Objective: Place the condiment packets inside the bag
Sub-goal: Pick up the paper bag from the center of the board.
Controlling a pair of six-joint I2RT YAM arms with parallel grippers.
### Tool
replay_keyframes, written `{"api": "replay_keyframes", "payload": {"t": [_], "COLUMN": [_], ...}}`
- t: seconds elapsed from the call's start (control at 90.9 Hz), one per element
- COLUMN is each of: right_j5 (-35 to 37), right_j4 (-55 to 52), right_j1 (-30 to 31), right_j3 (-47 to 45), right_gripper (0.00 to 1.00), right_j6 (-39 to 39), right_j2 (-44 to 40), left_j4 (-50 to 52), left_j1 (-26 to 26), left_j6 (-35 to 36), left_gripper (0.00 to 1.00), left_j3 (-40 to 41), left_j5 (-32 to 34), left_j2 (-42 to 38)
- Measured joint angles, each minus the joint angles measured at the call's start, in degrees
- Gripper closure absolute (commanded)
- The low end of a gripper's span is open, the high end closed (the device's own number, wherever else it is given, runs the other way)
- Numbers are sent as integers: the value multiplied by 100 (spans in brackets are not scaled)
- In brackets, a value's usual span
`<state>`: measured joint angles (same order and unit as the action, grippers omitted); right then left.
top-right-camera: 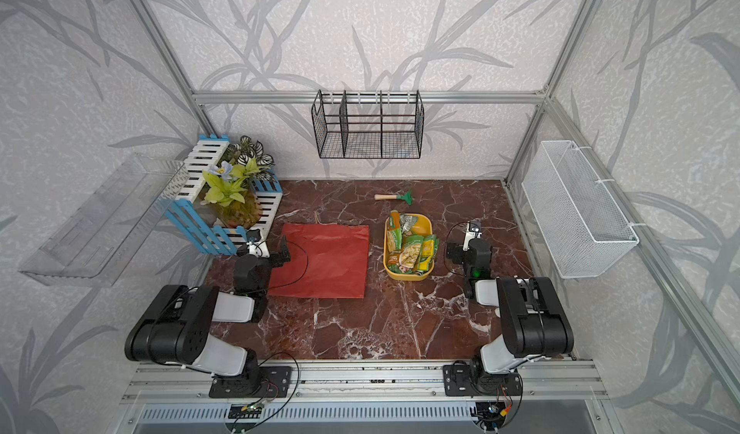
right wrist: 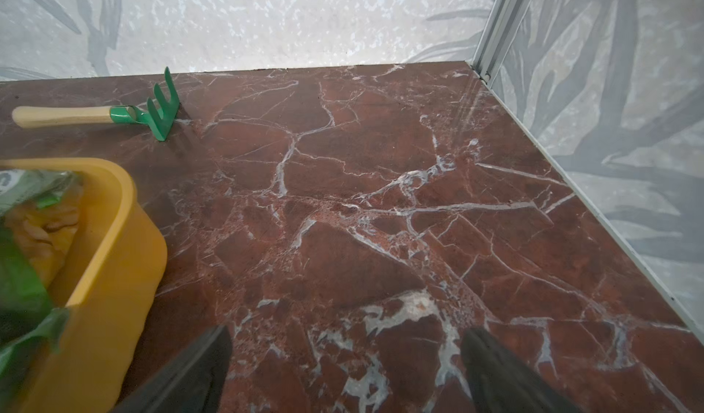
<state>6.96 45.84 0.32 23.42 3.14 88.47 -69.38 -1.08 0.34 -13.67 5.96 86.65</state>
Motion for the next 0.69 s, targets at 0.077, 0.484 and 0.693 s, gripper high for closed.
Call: {"api": "replay_keyframes", "payload": {"t": [0.077,0.484,0.693], "right_j5": [0,0,503], "right_j4": [0,0,-1104], "right_j1": [0,0,0], "right_j3": [-2,0,289], "right_gripper": [1,1,1], "right_j6": [0,0,280], "right_j2": [0,0,-474], "left_j4": [0,72,1620], "left_j1": [0,2,46], "left_j6": [0,170,367], "left_gripper": [0,0,0], "left_j3": [0,0,-863], "left_j5": [2,-479,-1193], "left_j2": [0,-33,-376]}}
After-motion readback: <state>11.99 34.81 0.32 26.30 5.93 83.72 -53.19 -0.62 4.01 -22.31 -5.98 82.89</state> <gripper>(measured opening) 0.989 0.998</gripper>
